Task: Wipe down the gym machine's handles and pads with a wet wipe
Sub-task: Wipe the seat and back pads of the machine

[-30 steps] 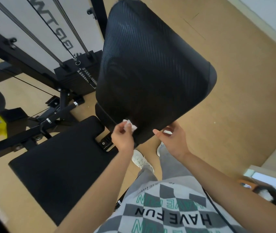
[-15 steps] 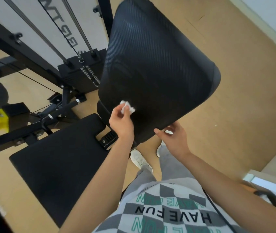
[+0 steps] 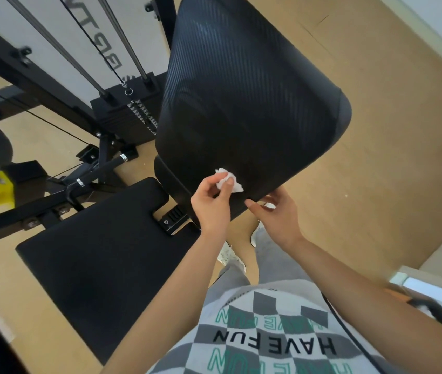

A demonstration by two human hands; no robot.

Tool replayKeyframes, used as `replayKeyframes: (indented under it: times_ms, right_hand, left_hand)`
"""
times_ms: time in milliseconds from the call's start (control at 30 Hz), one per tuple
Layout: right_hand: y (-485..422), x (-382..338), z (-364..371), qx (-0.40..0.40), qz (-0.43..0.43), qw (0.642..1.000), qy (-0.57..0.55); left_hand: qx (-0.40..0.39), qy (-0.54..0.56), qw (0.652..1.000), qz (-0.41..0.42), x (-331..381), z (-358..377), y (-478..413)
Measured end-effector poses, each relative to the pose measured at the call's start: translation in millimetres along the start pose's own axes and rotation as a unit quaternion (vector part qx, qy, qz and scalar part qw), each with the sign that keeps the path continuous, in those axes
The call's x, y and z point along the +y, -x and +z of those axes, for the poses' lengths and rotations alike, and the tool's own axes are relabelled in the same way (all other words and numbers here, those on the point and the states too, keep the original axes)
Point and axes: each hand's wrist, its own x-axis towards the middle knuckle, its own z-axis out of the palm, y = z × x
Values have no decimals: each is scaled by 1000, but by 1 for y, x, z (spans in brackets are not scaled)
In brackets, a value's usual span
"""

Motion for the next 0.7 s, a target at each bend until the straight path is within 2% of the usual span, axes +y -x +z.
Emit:
replayKeyframes:
  times_ms: [200, 300, 400, 600, 700]
  right_hand:
    - [1, -1, -1, -5, 7, 1000, 17]
    - [2, -2, -1, -6, 7, 1000, 24]
    - [4, -1, 2, -3, 10, 1000, 29]
    - [12, 9, 13, 1, 27, 999, 36]
    - [10, 10, 17, 12, 49, 998, 33]
  left_hand:
    - [78, 27, 973, -213, -78, -26, 10]
    - [88, -5, 964, -252, -86, -27, 11]
    - [84, -7, 972, -217, -74, -21, 13]
    - [-29, 24, 997, -68, -31, -8, 23]
    - [-19, 11, 998, -51, -24, -11, 1]
